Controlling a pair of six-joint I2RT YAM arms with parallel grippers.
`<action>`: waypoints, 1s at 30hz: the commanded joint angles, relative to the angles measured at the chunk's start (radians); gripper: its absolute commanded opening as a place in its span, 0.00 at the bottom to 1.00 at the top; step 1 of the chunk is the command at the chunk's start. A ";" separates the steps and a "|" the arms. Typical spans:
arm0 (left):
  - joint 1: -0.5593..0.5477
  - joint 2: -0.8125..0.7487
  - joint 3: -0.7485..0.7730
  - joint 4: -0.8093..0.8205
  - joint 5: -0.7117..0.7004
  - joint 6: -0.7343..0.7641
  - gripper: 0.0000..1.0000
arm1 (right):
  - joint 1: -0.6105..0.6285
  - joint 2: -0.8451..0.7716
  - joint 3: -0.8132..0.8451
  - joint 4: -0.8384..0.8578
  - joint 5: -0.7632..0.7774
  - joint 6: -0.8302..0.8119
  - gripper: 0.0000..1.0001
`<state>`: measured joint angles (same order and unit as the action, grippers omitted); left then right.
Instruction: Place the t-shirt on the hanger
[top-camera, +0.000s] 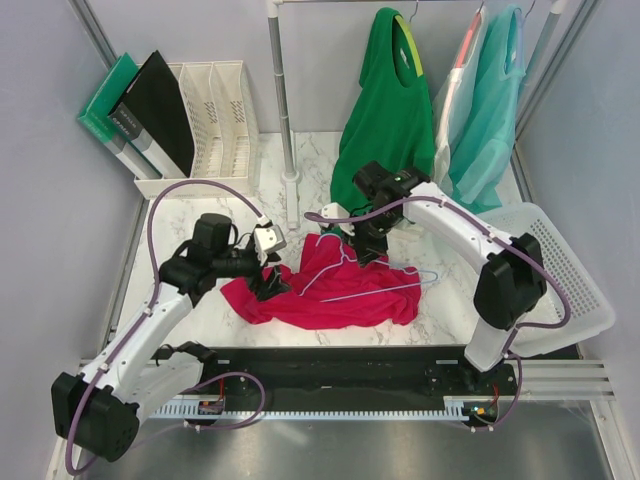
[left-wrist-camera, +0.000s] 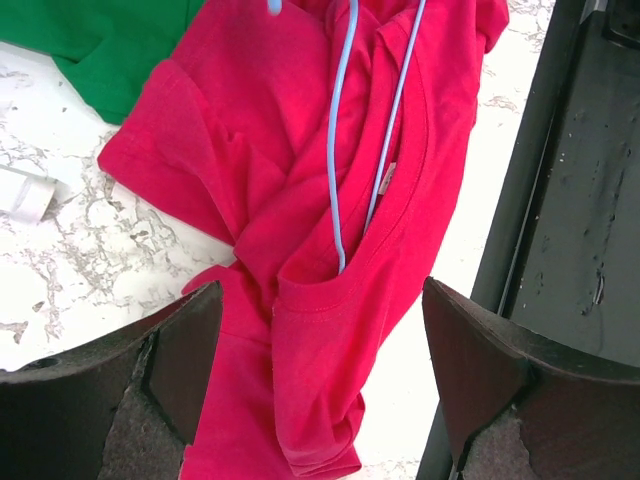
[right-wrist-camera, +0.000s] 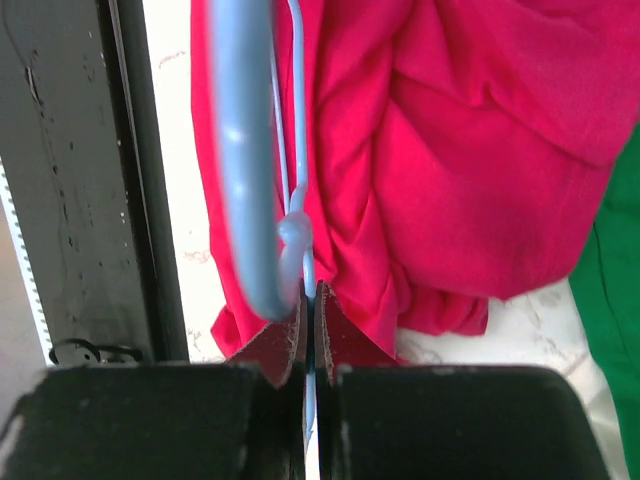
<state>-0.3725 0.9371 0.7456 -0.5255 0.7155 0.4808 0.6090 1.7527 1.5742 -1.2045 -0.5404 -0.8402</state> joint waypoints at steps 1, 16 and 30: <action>0.007 -0.027 -0.015 0.021 0.013 0.009 0.86 | 0.021 0.045 0.064 0.054 -0.084 0.038 0.00; 0.171 -0.027 -0.045 0.064 0.122 -0.047 0.86 | 0.069 0.151 0.098 0.167 -0.170 0.136 0.00; 0.221 -0.030 -0.121 0.088 0.150 -0.002 0.85 | 0.133 0.217 0.049 0.227 -0.208 0.162 0.00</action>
<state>-0.1631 0.9161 0.6533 -0.4713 0.8162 0.4625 0.7284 1.9434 1.6474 -1.0168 -0.6697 -0.6849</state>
